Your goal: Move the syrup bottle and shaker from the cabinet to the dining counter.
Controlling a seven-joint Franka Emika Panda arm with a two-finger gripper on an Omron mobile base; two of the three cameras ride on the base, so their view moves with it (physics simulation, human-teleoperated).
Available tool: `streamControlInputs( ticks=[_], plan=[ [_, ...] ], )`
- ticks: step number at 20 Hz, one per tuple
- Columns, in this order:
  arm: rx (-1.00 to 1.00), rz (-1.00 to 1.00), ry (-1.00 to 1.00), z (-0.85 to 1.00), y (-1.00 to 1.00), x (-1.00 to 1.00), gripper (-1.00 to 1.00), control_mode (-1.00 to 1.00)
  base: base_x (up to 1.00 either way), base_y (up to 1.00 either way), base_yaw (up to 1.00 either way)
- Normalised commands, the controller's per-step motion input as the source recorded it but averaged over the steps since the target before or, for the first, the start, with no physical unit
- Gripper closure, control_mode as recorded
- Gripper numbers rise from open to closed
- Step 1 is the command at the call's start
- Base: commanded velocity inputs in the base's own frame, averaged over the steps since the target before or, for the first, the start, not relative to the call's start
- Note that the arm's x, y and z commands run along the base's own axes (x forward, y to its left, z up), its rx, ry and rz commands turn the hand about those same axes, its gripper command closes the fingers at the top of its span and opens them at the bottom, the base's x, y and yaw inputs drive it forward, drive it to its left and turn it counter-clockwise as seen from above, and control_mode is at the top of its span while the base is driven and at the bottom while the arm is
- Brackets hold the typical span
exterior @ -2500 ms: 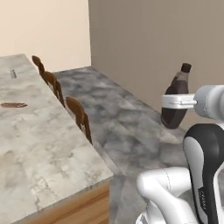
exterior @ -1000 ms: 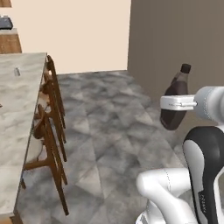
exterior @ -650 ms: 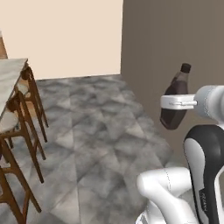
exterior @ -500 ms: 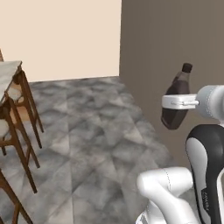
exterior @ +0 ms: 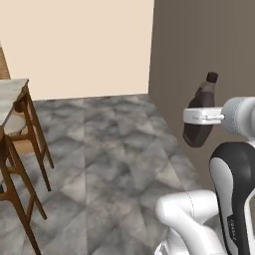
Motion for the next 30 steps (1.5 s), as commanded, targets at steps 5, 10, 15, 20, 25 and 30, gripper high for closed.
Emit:
streamControlInputs(
  ticks=[5,10,15,20,25,30],
  plan=[
    [0.0,0.0,0.0,0.0,0.0,0.0,1.0,1.0,1.0,-0.02,0.47],
    [0.0,0.0,0.0,0.0,0.0,0.0,1.0,1.0,1.0,0.0,0.55],
    [0.0,0.0,0.0,0.0,0.0,0.0,1.0,1.0,1.0,-0.06,0.55],
    [0.0,0.0,0.0,0.0,0.0,0.0,1.0,1.0,1.0,-0.09,0.56],
    [0.0,0.0,0.0,0.0,0.0,0.0,1.0,1.0,0.94,-0.08,0.62],
    [0.0,0.0,0.0,0.0,0.0,0.0,1.0,1.0,0.78,-0.02,0.66]
  ],
)
